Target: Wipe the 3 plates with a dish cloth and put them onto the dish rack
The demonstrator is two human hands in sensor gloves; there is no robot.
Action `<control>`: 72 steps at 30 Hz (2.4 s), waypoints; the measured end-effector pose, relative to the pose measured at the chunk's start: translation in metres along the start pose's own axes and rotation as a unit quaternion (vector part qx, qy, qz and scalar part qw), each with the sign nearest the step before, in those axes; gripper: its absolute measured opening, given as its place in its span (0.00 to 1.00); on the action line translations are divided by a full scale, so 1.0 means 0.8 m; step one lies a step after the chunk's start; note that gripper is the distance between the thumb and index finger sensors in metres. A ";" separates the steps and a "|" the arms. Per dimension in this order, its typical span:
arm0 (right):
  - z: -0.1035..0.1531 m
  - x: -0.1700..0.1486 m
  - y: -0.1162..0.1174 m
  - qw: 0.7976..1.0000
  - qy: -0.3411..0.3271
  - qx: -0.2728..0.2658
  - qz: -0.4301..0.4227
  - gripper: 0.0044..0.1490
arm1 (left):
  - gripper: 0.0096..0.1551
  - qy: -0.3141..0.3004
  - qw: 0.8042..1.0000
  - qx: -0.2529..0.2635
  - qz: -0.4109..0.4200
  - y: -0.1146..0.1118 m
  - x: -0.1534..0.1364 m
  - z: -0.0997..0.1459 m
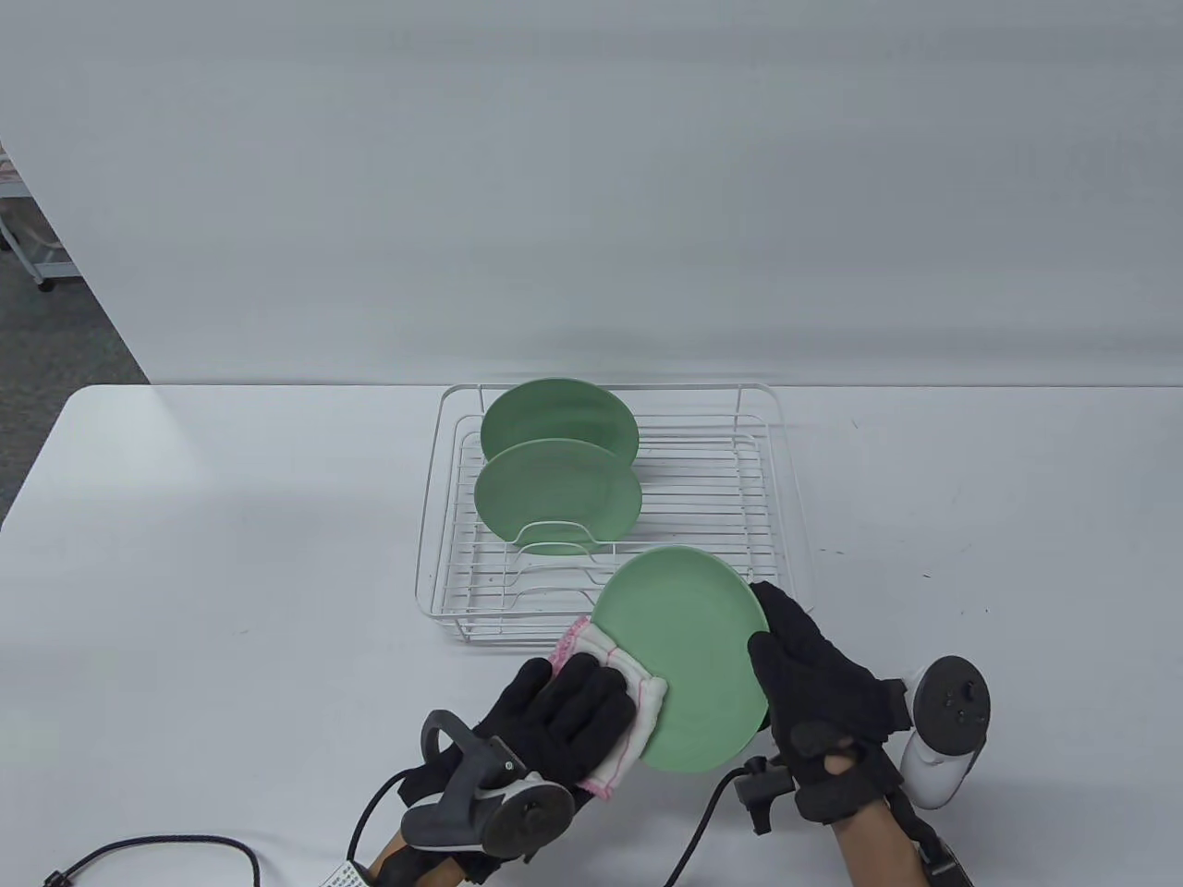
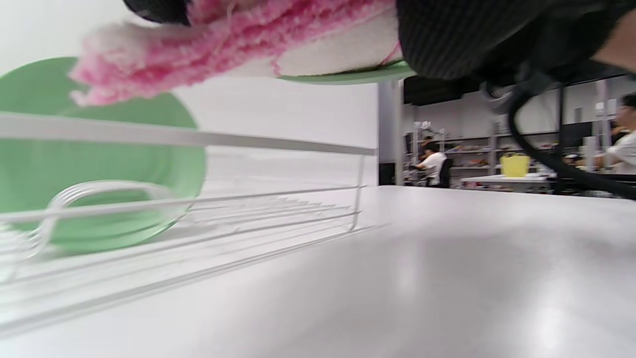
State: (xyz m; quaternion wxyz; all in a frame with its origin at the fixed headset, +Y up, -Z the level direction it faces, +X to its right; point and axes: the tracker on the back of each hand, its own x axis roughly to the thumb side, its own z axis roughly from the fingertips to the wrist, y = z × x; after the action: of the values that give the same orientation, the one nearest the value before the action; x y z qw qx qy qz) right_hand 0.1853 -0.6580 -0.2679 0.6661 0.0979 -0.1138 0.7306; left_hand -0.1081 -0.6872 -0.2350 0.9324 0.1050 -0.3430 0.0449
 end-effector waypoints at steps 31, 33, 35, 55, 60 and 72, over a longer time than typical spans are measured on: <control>0.006 -0.013 0.045 0.995 0.081 0.047 -0.020 0.47 | 0.59 -0.112 0.987 0.036 0.108 -0.001 0.050 0.000; 0.004 -0.013 0.037 0.995 0.089 0.042 -0.025 0.47 | 0.55 -0.119 0.987 0.046 0.097 0.003 0.056 0.003; 0.003 -0.011 0.028 0.995 0.091 0.034 -0.029 0.46 | 0.52 -0.124 0.987 0.056 0.088 0.008 0.059 0.005; -0.002 -0.010 -0.001 0.997 0.072 0.020 -0.036 0.42 | 0.39 -0.004 0.998 0.041 0.037 0.013 -0.016 0.008; -0.001 -0.021 -0.002 0.991 0.113 0.025 -0.062 0.45 | 0.39 0.008 0.997 0.059 0.050 0.021 -0.023 0.010; -0.054 0.039 0.013 0.991 0.088 -0.009 0.098 0.38 | 0.37 0.188 0.736 0.275 0.590 0.045 -0.156 0.066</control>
State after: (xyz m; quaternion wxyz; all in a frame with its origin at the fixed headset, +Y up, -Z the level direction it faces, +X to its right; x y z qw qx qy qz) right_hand 0.1724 -0.6162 -0.3001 0.5992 0.0156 -0.0710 0.7973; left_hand -0.2417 -0.6659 -0.2706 0.6950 0.1227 -0.1266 0.6970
